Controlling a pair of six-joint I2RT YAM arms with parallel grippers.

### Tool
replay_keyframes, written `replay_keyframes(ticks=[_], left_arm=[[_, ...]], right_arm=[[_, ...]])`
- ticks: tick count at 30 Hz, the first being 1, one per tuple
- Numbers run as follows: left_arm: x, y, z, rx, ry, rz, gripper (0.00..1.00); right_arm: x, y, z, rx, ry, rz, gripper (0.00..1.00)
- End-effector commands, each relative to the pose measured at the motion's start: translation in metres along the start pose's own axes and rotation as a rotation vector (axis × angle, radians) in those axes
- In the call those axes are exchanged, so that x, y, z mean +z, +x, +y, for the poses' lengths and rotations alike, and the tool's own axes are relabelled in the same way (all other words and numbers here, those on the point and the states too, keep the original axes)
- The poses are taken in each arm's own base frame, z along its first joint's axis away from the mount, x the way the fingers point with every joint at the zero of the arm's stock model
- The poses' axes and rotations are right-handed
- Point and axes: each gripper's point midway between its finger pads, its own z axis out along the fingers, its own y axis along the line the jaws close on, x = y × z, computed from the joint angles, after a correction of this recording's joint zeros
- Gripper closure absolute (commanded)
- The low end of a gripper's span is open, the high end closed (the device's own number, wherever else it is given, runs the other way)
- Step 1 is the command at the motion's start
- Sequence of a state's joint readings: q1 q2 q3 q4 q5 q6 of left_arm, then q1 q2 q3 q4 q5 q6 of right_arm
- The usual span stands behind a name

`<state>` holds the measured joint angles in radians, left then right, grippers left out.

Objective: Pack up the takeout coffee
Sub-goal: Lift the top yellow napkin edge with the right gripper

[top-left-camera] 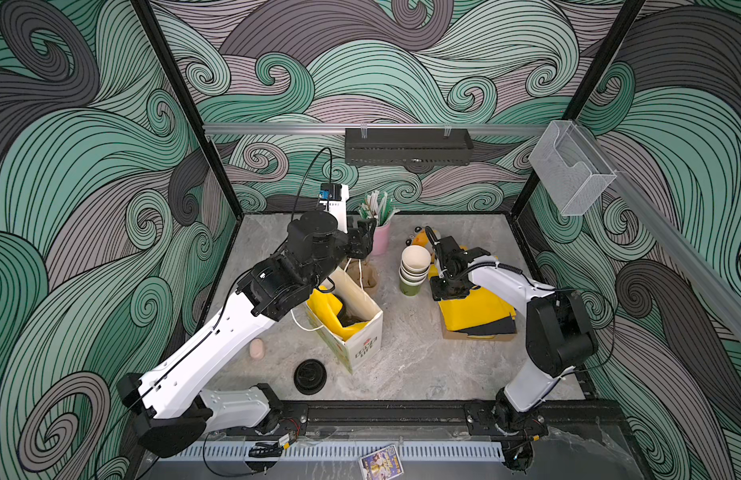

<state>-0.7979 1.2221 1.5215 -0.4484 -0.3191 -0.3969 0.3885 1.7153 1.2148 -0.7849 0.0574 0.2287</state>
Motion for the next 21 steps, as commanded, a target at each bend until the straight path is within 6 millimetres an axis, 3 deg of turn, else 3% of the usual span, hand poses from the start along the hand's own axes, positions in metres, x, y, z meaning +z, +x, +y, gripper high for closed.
replay_keyframes(ticks=[1, 8, 21], left_arm=[[-0.008, -0.009, 0.004, -0.017, -0.013, -0.033, 0.41], [-0.008, -0.01, 0.005, -0.021, -0.018, -0.039, 0.41], [-0.008, -0.009, 0.005, -0.029, -0.015, -0.036, 0.42]], right_arm=[[-0.002, -0.003, -0.01, 0.009, 0.07, -0.014, 0.45], [-0.019, -0.01, -0.024, 0.035, 0.137, -0.085, 0.5], [-0.028, -0.017, -0.019, 0.067, 0.089, -0.12, 0.6]])
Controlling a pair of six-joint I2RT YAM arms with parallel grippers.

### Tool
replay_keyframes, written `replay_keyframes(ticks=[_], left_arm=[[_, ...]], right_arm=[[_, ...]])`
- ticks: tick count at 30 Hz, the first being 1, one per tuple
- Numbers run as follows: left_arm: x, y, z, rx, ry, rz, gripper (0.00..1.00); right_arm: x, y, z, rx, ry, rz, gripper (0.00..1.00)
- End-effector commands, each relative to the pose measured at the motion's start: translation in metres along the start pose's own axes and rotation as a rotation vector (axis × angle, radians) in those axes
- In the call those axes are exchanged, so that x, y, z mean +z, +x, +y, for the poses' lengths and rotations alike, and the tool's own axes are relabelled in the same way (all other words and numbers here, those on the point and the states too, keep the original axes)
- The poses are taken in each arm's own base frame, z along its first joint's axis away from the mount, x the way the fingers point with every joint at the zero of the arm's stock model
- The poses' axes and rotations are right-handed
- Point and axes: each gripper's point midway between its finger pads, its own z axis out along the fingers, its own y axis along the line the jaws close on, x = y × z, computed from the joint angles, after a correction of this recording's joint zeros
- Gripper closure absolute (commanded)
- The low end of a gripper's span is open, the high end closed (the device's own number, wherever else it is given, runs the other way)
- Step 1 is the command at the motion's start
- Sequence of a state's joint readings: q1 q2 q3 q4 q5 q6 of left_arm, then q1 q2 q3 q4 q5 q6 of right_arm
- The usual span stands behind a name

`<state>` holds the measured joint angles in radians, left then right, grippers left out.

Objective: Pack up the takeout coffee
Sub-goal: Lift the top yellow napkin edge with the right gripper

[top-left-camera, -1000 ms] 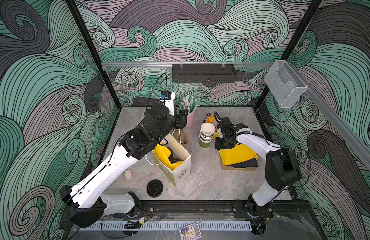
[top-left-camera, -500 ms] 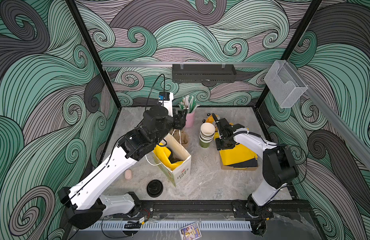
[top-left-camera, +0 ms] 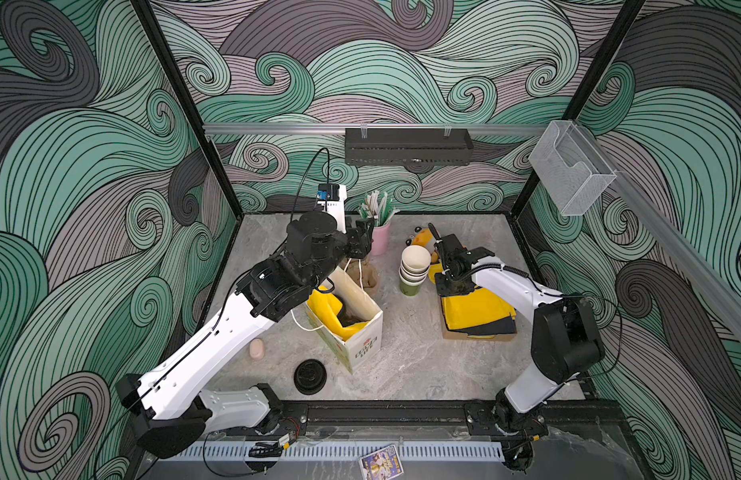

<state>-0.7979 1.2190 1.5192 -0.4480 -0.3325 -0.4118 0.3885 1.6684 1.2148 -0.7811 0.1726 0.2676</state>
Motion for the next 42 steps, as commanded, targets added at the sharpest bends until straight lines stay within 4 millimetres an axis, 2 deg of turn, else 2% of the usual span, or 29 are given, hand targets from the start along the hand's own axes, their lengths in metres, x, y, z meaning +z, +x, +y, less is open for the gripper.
replay_keyframes(ticks=[1, 12, 18, 26, 29, 33, 35, 42], left_arm=[[-0.008, -0.009, 0.002, -0.014, -0.001, -0.031, 0.42], [-0.007, -0.006, 0.003, -0.014, -0.005, -0.025, 0.42], [-0.006, -0.005, 0.002, -0.014, -0.002, -0.022, 0.42], [-0.005, -0.005, 0.004, -0.013, -0.01, -0.023, 0.42], [-0.005, -0.006, 0.004, -0.012, -0.011, -0.023, 0.42], [-0.007, -0.008, 0.004, -0.01, -0.015, -0.028, 0.42], [-0.007, -0.008, 0.005, -0.007, -0.019, -0.027, 0.42], [-0.004, -0.005, 0.003, -0.006, -0.011, -0.02, 0.42]], right_arm=[[-0.012, -0.008, -0.001, 0.026, -0.014, -0.043, 0.6], [-0.021, -0.008, -0.008, 0.036, -0.004, -0.06, 0.7], [-0.006, -0.004, 0.001, 0.037, -0.046, -0.01, 0.74], [0.009, -0.009, 0.01, 0.028, -0.066, 0.023, 0.73], [0.01, -0.011, 0.011, 0.028, -0.064, 0.021, 0.79], [-0.002, -0.014, 0.01, 0.037, -0.077, -0.003, 0.96], [-0.011, -0.012, 0.008, 0.045, -0.091, -0.014, 1.0], [-0.031, 0.009, -0.019, 0.149, -0.144, -0.001, 1.0]])
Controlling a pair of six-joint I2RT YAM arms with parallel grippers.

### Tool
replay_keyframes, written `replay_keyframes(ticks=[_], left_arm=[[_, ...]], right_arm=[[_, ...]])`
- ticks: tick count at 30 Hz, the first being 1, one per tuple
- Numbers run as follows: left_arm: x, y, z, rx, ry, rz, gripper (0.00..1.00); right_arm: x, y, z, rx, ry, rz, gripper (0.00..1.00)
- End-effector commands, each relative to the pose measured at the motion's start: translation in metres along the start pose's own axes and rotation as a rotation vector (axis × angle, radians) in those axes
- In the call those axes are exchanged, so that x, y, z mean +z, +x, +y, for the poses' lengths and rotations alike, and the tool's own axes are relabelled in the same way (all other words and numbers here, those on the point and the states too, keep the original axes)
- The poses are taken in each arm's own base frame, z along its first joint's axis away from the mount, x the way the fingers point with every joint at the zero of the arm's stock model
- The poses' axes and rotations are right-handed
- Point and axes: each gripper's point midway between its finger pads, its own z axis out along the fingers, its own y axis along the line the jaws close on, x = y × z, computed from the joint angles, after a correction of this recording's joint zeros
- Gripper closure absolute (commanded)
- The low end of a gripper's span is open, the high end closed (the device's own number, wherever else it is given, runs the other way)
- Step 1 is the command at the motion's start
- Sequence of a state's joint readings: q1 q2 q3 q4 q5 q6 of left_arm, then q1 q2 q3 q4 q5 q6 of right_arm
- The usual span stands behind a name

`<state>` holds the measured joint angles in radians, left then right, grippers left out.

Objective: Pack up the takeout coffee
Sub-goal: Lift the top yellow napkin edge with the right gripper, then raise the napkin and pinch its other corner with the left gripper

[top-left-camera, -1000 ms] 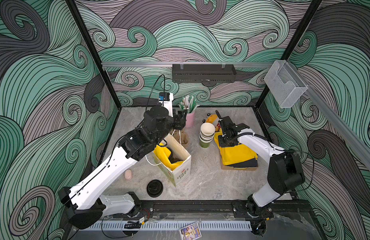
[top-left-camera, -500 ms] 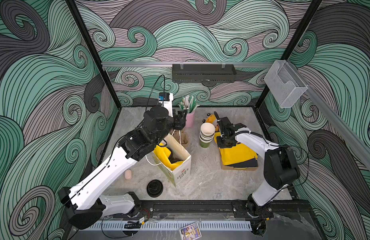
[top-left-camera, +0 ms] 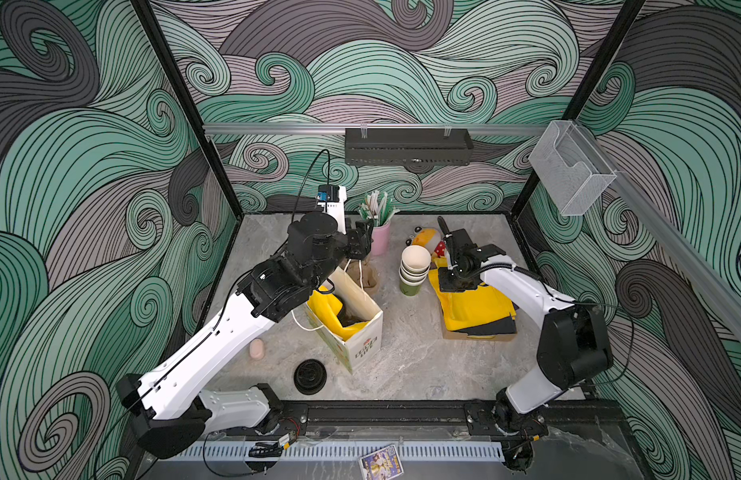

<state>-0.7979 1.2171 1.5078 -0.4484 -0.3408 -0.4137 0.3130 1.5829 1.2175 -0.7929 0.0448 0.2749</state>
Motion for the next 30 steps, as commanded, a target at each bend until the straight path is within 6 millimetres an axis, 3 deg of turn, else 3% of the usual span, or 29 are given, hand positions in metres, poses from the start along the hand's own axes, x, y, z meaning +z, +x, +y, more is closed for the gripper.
replay_keyframes(ticks=[1, 9, 15, 19, 24, 30], left_arm=[[-0.004, -0.008, 0.0, -0.007, 0.001, -0.023, 0.42], [-0.002, -0.008, -0.004, -0.006, 0.02, -0.021, 0.41], [0.007, -0.004, -0.031, 0.066, 0.139, 0.022, 0.42], [0.014, 0.004, -0.062, 0.159, 0.263, 0.052, 0.42], [0.023, 0.03, -0.1, 0.281, 0.424, 0.113, 0.42], [0.03, 0.072, -0.146, 0.43, 0.632, 0.192, 0.41]], right_arm=[[-0.011, 0.015, -0.015, 0.082, -0.026, 0.025, 1.0], [-0.04, -0.006, -0.027, 0.246, -0.182, -0.065, 1.0], [-0.087, -0.019, -0.04, 0.323, -0.319, -0.203, 1.0], [-0.131, -0.016, -0.046, 0.339, -0.377, -0.322, 1.0], [-0.198, -0.012, -0.032, 0.255, -0.441, -0.464, 1.0], [-0.286, -0.008, 0.012, 0.045, -0.681, -0.613, 1.0]])
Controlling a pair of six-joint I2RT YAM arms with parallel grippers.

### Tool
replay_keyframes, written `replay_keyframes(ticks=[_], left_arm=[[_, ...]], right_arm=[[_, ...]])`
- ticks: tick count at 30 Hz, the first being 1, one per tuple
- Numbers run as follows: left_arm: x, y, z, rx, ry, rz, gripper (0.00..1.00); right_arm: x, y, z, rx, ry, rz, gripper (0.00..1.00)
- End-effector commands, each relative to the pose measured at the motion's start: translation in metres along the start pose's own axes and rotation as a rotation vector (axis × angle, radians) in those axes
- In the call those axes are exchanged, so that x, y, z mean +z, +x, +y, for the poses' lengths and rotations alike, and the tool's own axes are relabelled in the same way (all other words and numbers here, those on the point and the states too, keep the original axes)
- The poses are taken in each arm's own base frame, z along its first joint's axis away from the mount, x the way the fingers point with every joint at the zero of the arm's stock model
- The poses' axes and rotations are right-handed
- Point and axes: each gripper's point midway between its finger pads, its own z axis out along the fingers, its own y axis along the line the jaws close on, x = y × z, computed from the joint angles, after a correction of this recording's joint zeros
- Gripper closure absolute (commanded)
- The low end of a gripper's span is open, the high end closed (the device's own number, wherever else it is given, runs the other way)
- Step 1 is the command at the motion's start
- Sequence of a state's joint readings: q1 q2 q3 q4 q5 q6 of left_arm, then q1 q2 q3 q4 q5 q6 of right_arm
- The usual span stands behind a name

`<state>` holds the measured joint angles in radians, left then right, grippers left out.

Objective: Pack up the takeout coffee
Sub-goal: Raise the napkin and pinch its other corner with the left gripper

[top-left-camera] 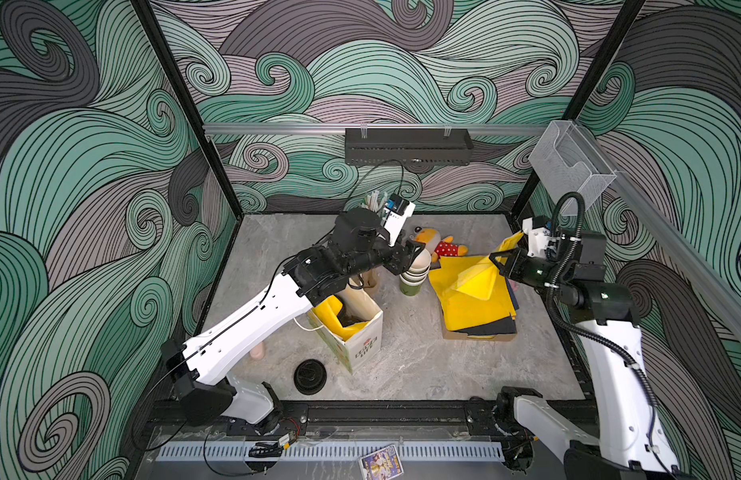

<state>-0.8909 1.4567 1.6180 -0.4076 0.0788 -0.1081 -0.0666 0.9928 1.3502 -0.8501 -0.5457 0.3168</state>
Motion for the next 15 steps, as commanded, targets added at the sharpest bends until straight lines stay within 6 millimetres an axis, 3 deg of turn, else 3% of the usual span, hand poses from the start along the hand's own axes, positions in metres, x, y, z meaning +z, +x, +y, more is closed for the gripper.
replay_keyframes(ticks=[1, 5, 11, 15], left_arm=[[0.006, -0.009, -0.035, 0.124, 0.173, -0.02, 0.41], [0.003, -0.017, -0.054, 0.163, 0.274, -0.056, 0.39], [-0.024, -0.03, -0.069, 0.14, 0.344, -0.066, 0.36], [-0.028, -0.03, -0.074, 0.063, 0.382, -0.05, 0.32]], right_arm=[[-0.026, -0.002, 0.057, -0.097, -0.245, 0.008, 1.0], [-0.05, -0.003, 0.091, -0.184, -0.389, -0.002, 1.0], [-0.065, 0.008, 0.109, -0.338, -0.476, -0.002, 1.0], [-0.074, 0.009, 0.128, -0.384, -0.606, -0.005, 1.0]])
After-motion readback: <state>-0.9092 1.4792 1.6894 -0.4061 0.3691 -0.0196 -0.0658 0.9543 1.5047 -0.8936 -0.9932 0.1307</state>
